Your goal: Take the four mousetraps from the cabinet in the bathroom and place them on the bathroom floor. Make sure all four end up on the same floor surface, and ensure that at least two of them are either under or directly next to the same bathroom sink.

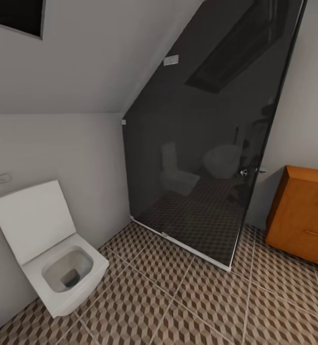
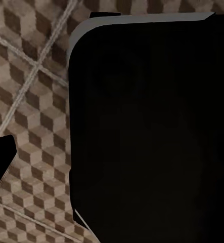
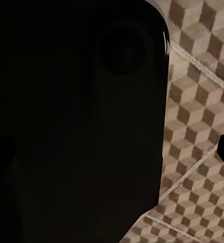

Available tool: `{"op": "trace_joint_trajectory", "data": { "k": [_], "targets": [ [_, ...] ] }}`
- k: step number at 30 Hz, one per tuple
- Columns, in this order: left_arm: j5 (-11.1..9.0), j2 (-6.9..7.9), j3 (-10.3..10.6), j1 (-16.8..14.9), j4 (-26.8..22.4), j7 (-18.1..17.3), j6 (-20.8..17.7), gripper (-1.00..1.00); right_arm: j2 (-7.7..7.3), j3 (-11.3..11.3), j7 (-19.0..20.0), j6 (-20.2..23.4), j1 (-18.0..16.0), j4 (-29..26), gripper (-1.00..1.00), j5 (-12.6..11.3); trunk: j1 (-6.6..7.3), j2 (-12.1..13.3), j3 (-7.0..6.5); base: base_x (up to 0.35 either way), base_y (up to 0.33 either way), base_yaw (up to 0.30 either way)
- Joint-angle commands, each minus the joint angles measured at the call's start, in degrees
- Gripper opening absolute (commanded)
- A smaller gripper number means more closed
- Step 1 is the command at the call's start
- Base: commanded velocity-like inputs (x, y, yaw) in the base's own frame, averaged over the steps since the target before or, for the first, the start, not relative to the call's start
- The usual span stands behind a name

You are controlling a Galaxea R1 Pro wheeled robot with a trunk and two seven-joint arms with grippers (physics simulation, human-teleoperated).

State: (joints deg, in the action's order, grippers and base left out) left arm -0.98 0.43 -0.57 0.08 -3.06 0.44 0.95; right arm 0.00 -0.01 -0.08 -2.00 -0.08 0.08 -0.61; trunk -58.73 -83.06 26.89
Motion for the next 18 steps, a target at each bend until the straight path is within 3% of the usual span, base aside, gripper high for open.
{"op": "trace_joint_trajectory", "data": {
  "k": [1,18],
  "targets": [
    [-0.12,0.0,-0.04,0.01,-0.03,0.05,0.1,1.0,0.0,0.02,-0.01,-0.23,-0.01,0.01,1.0,-0.07,0.0,-0.02,0.04,0.0,0.0,-0.254],
    [-0.12,-0.01,-0.12,0.01,-0.06,0.05,0.1,1.0,0.0,0.06,-0.01,-0.37,-0.01,0.01,1.0,-0.09,0.0,-0.02,0.04,0.0,0.0,-0.255]
  ]
}}
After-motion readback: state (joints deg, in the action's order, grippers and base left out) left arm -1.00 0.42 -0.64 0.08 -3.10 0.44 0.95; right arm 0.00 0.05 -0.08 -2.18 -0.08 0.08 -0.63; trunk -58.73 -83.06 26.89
